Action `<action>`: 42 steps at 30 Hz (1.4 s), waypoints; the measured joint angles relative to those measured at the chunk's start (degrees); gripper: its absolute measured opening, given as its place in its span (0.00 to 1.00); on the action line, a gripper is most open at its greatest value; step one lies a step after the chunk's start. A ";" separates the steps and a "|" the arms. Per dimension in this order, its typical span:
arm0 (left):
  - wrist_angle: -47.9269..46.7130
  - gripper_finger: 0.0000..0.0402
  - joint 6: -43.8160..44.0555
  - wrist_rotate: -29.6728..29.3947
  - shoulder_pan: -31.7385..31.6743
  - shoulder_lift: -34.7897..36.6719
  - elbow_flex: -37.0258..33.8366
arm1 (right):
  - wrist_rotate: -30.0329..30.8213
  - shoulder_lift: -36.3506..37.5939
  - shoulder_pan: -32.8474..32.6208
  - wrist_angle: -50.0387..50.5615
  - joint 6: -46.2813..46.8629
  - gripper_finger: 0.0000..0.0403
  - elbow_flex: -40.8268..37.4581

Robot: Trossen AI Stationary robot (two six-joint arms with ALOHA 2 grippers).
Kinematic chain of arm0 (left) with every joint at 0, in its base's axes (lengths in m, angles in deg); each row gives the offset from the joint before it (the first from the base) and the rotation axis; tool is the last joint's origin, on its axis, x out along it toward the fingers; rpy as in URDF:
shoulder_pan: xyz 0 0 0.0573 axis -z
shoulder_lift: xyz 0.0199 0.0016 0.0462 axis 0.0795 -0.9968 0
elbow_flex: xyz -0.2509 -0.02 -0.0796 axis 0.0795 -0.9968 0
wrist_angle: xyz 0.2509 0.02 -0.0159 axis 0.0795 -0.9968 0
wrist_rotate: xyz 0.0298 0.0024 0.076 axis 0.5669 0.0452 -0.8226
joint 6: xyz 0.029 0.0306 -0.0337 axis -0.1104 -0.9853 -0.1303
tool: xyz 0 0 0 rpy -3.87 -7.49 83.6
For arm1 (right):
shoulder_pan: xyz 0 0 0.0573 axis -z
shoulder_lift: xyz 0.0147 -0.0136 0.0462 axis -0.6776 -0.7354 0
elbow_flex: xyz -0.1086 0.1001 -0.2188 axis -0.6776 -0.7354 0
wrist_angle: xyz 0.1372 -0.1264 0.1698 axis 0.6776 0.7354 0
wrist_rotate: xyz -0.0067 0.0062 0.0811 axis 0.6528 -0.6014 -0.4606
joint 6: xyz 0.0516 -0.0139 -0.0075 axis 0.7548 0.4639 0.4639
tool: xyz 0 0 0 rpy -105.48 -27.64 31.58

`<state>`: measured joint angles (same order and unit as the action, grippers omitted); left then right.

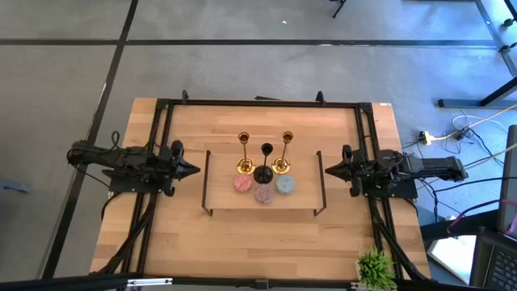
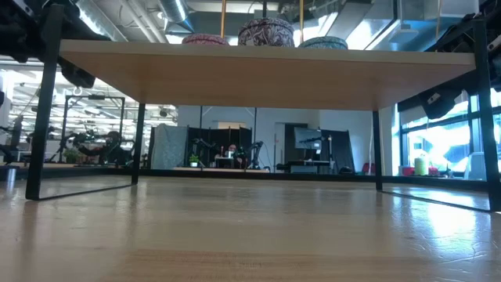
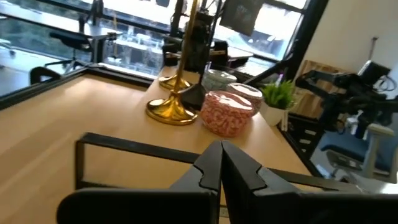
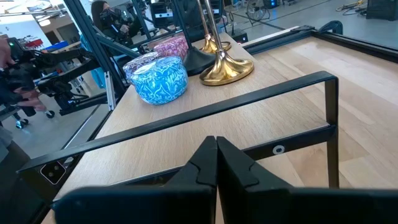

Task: Pick & Place candle stick holders
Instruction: Return to Home Position

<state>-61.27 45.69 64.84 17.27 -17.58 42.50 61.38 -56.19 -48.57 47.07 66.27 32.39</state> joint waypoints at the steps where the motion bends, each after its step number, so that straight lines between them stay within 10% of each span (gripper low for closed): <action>1: 1.08 0.00 0.19 0.39 0.00 0.00 -0.64 | -0.01 0.00 0.00 0.00 -0.01 0.00 0.00; 42: 3.31 0.01 0.51 4.16 -0.07 0.01 -4.42 | -0.02 0.00 -0.01 0.00 0.00 0.00 0.00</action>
<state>-57.96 46.21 69.00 17.21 -17.58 38.08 61.37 -56.19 -48.58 47.07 66.27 32.39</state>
